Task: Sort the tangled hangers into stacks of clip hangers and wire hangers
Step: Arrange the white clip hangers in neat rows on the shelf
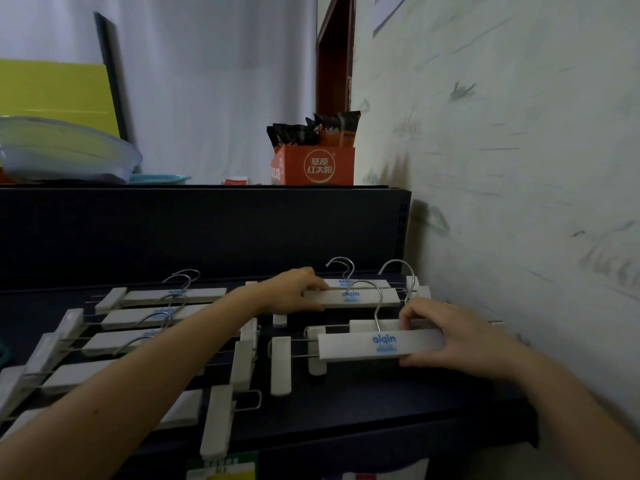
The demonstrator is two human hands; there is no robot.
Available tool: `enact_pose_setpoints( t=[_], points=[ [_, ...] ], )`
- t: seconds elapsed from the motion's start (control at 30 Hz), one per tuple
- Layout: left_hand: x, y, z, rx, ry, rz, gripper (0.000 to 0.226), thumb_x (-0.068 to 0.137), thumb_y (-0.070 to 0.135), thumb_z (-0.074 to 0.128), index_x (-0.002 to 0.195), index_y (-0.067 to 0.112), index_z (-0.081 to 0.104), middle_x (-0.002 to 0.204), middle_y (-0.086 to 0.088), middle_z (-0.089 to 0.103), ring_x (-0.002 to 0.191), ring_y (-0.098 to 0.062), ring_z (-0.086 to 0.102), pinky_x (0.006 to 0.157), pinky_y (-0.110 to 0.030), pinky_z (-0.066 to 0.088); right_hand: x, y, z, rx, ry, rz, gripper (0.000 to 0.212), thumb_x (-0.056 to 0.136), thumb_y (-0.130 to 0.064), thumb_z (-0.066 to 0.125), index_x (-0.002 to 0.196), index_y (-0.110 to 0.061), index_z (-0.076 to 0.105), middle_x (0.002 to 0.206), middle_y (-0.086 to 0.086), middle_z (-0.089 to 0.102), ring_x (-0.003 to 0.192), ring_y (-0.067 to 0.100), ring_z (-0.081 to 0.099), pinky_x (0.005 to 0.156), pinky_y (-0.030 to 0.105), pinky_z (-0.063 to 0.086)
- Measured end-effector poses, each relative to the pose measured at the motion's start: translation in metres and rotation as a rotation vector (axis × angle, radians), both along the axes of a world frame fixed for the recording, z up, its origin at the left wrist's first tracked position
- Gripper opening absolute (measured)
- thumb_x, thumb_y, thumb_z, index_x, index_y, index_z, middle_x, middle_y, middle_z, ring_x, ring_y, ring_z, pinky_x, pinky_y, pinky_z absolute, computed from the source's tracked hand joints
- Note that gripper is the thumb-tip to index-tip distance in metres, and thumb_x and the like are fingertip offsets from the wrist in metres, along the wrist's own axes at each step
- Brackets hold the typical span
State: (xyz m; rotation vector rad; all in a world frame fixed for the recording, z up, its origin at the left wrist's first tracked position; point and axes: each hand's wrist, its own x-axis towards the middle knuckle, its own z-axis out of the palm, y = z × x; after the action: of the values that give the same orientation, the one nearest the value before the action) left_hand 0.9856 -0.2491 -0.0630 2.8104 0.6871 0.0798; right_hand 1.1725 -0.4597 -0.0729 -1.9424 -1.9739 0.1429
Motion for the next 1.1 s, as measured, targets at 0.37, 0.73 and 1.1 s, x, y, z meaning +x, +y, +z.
enact_pose_setpoints(
  t=[0.37, 0.73, 1.1],
  points=[
    [0.001, 0.015, -0.007, 0.114, 0.078, 0.001, 0.034, 0.090, 0.027, 0.055, 0.123, 0.019, 0.057, 0.116, -0.008, 0.054, 0.108, -0.023, 0.047, 0.088, -0.027, 0.035, -0.009, 0.024, 0.010, -0.038, 0.131, 0.101, 0.025, 0.077, -0.043, 0.070, 0.090, -0.038, 0.049, 0.096, -0.021, 0.059, 0.091, -0.004, 0.056, 0.077, 0.020, 0.045],
    [-0.023, 0.026, -0.004, 0.111, -0.032, 0.003, 0.030, 0.086, 0.030, 0.058, 0.116, 0.023, 0.061, 0.115, -0.001, 0.057, 0.106, -0.015, 0.047, 0.092, -0.035, 0.042, -0.007, 0.050, -0.007, 0.108, 0.112, 0.046, 0.024, 0.074, -0.051, 0.068, 0.087, -0.046, 0.049, 0.103, -0.020, 0.059, 0.096, -0.003, 0.055, 0.083, 0.026, 0.049],
    [-0.031, -0.016, -0.005, -0.335, -0.134, -0.102, 0.037, 0.088, 0.025, 0.059, 0.125, 0.021, 0.051, 0.101, 0.025, 0.053, 0.091, 0.019, 0.053, 0.079, 0.000, 0.042, -0.008, 0.046, -0.024, 0.349, 0.180, 0.014, 0.032, 0.078, -0.033, 0.071, 0.106, -0.034, 0.056, 0.102, -0.029, 0.051, 0.101, -0.005, 0.052, 0.088, 0.015, 0.043]
  ],
)
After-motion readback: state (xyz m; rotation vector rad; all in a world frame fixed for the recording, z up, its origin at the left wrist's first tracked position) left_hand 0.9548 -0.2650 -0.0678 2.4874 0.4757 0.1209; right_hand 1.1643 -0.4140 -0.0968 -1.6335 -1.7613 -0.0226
